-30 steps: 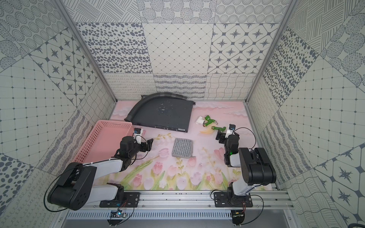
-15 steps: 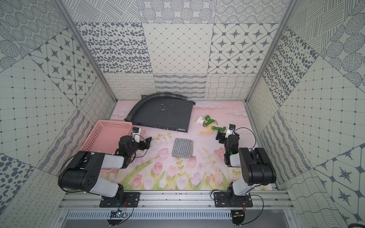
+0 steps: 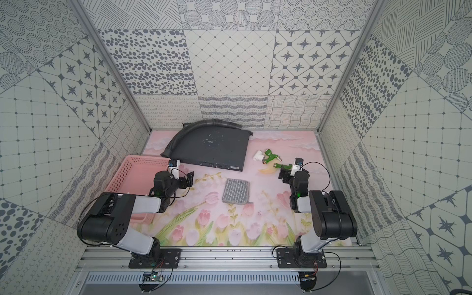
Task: Fold the square dishcloth
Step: Reset both arms
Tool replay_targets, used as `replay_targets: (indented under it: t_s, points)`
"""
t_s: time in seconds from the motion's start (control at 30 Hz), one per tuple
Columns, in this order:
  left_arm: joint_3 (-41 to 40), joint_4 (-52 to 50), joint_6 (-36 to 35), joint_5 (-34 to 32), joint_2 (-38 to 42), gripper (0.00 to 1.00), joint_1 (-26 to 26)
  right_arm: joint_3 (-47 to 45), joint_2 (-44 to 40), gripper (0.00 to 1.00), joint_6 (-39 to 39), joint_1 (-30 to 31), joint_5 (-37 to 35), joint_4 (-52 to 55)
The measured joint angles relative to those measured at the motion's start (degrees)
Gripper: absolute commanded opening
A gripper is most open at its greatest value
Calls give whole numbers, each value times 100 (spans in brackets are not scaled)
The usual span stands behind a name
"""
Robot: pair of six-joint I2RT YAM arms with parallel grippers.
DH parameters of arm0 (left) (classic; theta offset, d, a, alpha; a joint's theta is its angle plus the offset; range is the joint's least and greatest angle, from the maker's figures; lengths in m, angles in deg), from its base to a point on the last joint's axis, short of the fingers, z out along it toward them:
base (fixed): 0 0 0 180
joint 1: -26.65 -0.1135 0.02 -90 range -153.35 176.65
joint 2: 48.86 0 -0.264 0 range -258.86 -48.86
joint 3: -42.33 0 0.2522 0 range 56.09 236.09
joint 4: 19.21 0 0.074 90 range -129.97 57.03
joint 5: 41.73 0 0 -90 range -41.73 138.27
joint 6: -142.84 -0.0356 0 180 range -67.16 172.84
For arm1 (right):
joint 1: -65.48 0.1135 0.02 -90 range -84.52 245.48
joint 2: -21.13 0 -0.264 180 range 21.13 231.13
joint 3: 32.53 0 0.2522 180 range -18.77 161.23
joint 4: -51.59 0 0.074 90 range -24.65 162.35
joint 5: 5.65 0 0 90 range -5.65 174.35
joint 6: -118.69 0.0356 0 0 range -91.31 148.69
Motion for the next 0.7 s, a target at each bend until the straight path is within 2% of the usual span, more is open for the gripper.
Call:
replay_targets:
  t_s: [0.7]
  points:
    - [0, -2, 9, -87, 0, 99, 0, 48, 0, 97, -120, 0, 232, 232]
